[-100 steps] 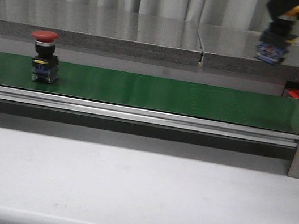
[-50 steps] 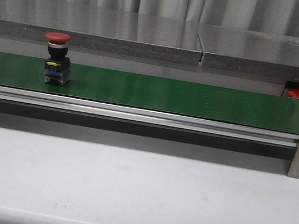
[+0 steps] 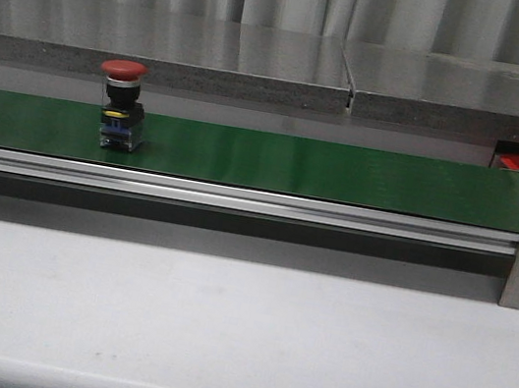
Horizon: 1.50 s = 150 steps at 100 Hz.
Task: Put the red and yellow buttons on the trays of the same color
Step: 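Lower the yellow button into the yellow tray and open the right gripper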
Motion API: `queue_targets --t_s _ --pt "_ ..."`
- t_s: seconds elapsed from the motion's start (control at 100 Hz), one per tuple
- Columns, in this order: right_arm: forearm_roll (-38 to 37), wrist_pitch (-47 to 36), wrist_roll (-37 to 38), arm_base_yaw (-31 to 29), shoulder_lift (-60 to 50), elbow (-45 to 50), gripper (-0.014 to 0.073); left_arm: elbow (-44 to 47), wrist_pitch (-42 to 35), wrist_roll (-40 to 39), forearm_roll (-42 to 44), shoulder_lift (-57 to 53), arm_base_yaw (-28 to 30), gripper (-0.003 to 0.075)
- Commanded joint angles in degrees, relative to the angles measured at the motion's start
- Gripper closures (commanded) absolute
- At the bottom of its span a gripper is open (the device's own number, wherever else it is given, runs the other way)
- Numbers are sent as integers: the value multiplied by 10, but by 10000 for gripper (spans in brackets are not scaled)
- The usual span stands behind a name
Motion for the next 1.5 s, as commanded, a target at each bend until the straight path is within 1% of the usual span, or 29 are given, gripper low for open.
queue_targets --t_s 0.0,0.35,0.61,0.65,0.7,0.75,0.8,0.85,0.92,1.16,1.34,1.41,1.49 --pt "25 -43 0 -14 4 -13 398 -15 -37 -2 -9 2 -3 741" --pt "34 -46 0 -20 79 -13 398 -15 -37 -2 -9 2 -3 741" --pt "35 -51 0 -20 116 -12 393 -15 -38 -2 -9 2 -3 741" --pt "35 -49 0 -20 120 -12 375 -15 -38 -2 -9 2 -3 741" --pt "35 -47 0 -20 125 -12 331 -15 -38 -2 -9 2 -3 741" --pt "35 -47 0 -20 128 -12 263 -15 -38 -2 -9 2 -3 741" --pt "35 -48 0 -20 129 -12 162 -15 -38 -2 -9 2 -3 741" --pt "35 -48 0 -20 129 -12 81 -15 -38 -2 -9 2 -3 741" --pt "39 -48 0 -20 129 -12 11 -15 -38 -2 -9 2 -3 741" --pt "44 -50 0 -20 120 -12 12 -15 -38 -2 -9 2 -3 741" --pt "44 -44 0 -19 76 -12 12 -15 -38 -2 -9 2 -3 741" --pt "44 -38 0 -12 54 -12 12 -15 -38 -2 -9 2 -3 741" --pt "40 -32 0 9 31 -12 12 -15 -38 -2 -9 2 -3 741"
